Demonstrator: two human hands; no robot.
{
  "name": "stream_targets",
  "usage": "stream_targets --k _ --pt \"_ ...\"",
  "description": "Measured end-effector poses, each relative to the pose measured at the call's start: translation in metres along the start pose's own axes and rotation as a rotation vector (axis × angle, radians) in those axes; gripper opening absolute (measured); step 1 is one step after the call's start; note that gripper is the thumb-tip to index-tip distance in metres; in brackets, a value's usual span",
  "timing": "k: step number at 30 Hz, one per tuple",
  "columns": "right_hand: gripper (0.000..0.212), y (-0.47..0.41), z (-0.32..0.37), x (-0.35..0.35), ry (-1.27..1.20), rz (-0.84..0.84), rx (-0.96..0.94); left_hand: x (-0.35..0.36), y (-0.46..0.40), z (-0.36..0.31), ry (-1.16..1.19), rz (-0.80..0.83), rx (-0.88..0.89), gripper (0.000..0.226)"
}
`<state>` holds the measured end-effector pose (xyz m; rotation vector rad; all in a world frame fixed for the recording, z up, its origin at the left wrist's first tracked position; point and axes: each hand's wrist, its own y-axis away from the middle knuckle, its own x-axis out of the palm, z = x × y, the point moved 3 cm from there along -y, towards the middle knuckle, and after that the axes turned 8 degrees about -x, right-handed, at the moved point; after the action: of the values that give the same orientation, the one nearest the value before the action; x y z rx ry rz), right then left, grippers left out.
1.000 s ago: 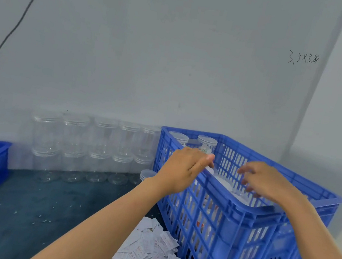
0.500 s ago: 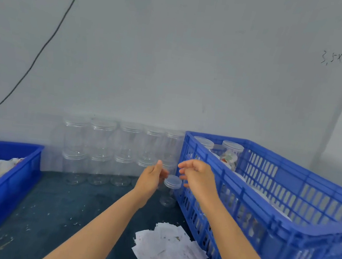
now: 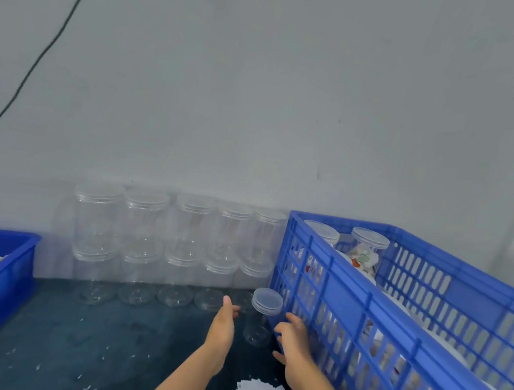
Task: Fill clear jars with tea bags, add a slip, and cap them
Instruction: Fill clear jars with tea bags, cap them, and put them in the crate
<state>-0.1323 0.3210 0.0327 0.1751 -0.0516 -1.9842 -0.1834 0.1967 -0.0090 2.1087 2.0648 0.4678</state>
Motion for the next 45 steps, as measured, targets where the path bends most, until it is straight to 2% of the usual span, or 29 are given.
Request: stream_targets --k 3,7,15,20,23,25,29,35,40,45 --pt "0.057 -0.009 -0.008 0.006 0.001 0.032 0.005 0.007 -0.011 0.010 -0.031 0.010 -0.022 0.051" --pt "0.060 -0.015 -0.017 0.010 -0.009 0.060 -0.002 0.015 -0.018 0.015 -0.138 0.035 0.046 0.044" --pt "0.077 -0.005 -0.011 0.019 0.010 0.180 0.005 0.019 0.000 0.010 -0.321 0.148 0.171 0.084" --pt "0.071 0.015 0.003 0.030 -0.023 0.257 -0.038 -0.003 0.025 -0.008 -0.376 0.016 0.356 0.095" --pt "0.065 0.037 0.011 0.040 -0.054 0.298 -0.091 -0.033 0.044 -0.015 -0.318 -0.014 0.475 0.090" --pt "0.062 0.057 0.011 0.054 -0.067 0.367 -0.108 -0.060 0.060 -0.013 -0.363 -0.074 0.544 0.087" --pt "0.060 0.100 0.000 0.090 -0.011 0.503 -0.127 -0.120 0.101 0.001 -0.413 -0.188 0.558 0.082" --pt "0.052 0.155 -0.020 0.119 0.014 0.603 -0.142 -0.175 0.158 0.028 -0.492 -0.315 0.597 0.082" --pt "0.040 0.176 -0.031 0.120 -0.018 0.590 -0.194 -0.186 0.178 0.051 -0.484 -0.295 0.580 0.084" --pt "0.057 0.176 -0.029 0.108 0.050 0.464 -0.307 -0.182 0.183 0.055 -0.601 -0.341 0.663 0.085"
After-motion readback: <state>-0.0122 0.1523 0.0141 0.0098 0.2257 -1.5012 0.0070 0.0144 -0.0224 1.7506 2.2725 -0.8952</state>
